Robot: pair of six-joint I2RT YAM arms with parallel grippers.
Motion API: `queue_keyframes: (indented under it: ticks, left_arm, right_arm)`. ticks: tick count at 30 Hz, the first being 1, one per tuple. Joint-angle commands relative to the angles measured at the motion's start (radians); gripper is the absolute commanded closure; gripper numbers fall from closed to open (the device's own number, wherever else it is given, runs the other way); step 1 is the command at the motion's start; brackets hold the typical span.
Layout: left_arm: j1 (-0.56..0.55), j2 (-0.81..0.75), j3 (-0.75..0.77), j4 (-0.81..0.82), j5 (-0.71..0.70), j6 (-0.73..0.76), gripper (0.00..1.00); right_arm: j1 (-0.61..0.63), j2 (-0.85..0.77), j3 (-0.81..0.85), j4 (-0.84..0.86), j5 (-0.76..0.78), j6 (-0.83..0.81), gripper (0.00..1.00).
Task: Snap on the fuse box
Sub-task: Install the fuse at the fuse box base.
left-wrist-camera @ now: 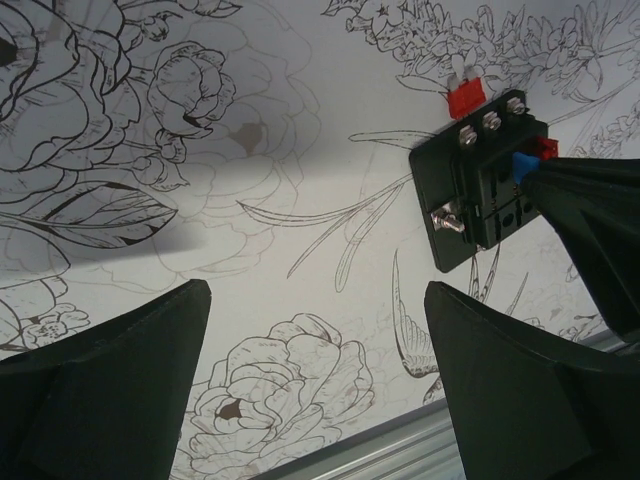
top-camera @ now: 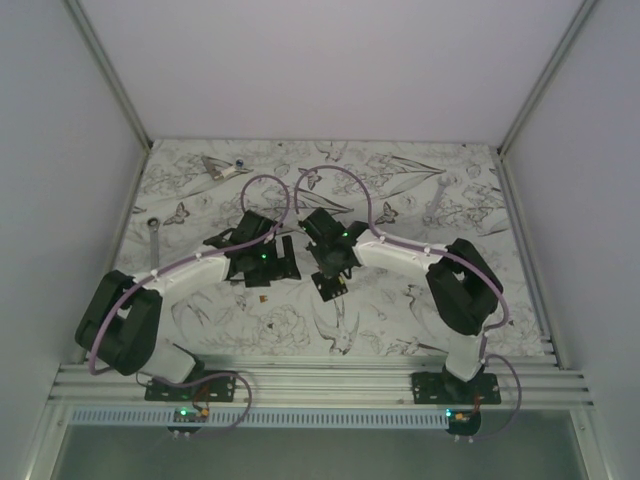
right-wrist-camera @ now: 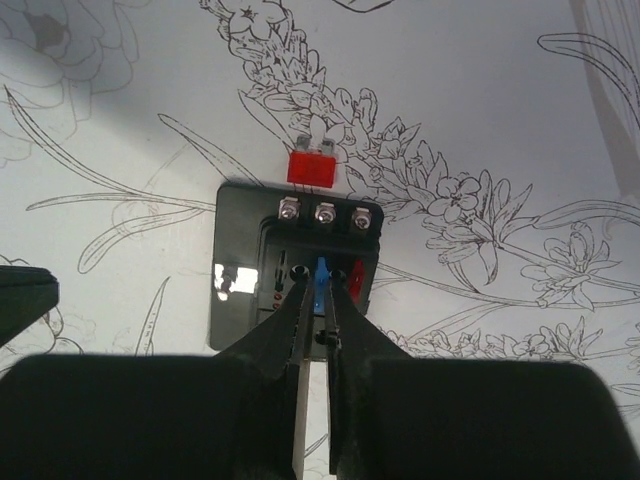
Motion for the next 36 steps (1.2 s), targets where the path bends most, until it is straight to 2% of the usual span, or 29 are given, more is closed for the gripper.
queue_keyframes:
  ticks: [1, 4, 18, 31, 36]
  left_arm:
    - [0.007, 0.013, 0.009, 0.016, 0.023, -0.018, 0.08]
    - [0.007, 0.01, 0.005, 0.018, 0.024, -0.018, 0.08]
    - [0.01, -0.007, -0.008, 0.02, 0.011, -0.015, 0.08]
    - [0.015, -0.033, -0.026, 0.02, 0.007, -0.015, 0.08]
    - [0.016, -0.056, -0.039, 0.02, 0.002, -0.016, 0.08]
  right_arm:
    - [-0.008, 0.024, 0.042, -0.009, -0.019, 0.007, 0.93]
    - [-0.007, 0.04, 0.059, -0.032, -0.019, 0.001, 1.0]
    - [-0.006, 0.161, 0.143, -0.181, 0.0, -0.029, 1.0]
    - [-0.006, 0.25, 0.166, -0.175, 0.022, -0.029, 1.0]
    - [-0.005, 0.211, 0.163, -0.148, 0.013, -0.029, 1.0]
